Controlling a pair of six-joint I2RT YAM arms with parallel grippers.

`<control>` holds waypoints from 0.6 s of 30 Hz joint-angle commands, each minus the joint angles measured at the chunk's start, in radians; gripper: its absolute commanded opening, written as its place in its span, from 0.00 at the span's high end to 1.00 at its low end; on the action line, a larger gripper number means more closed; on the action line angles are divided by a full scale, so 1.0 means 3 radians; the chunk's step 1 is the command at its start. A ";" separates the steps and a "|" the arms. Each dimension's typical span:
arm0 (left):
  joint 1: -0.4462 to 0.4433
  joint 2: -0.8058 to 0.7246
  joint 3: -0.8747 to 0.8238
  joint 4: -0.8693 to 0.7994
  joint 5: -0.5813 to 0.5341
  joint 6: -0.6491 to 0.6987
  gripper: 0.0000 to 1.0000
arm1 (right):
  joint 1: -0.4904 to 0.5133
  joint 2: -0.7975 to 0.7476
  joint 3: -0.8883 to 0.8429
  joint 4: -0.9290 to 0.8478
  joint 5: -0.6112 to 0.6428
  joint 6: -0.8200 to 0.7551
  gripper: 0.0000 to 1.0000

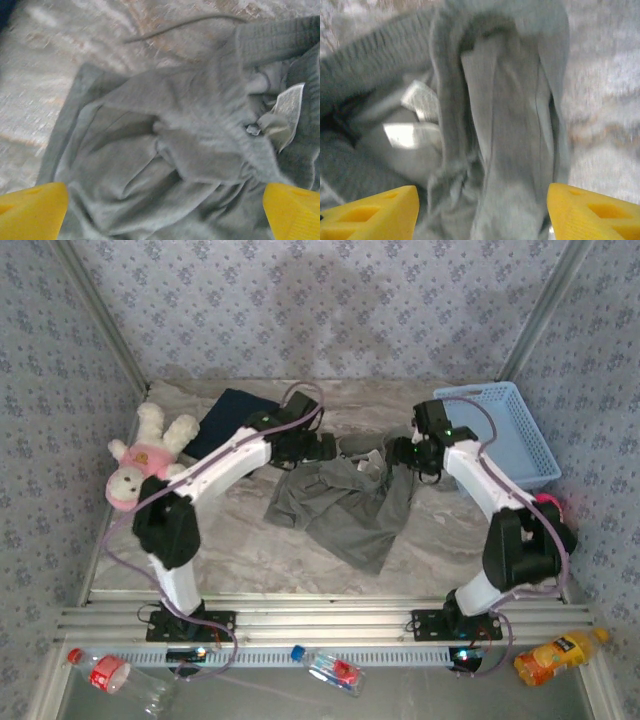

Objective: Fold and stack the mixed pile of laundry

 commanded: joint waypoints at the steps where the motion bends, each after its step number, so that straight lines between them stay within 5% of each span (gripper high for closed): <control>1: -0.0011 0.0452 0.0691 -0.0371 -0.0066 0.0160 0.00 | -0.0092 0.0328 0.0457 -0.0026 0.0166 -0.0149 0.29; 12: -0.0057 0.1898 0.2655 -0.1460 -0.0164 0.0397 0.08 | -0.0221 0.1609 0.1674 -0.0250 0.0165 -0.0130 0.23; 16: -0.0052 0.2001 0.2769 -0.1509 -0.0084 0.0452 0.25 | -0.0265 0.1939 0.2034 -0.0335 0.0189 -0.0139 0.23; 18: -0.0056 0.2023 0.2748 -0.1584 -0.0104 0.0493 0.42 | -0.0293 0.2108 0.2223 -0.0443 0.0120 -0.0142 0.30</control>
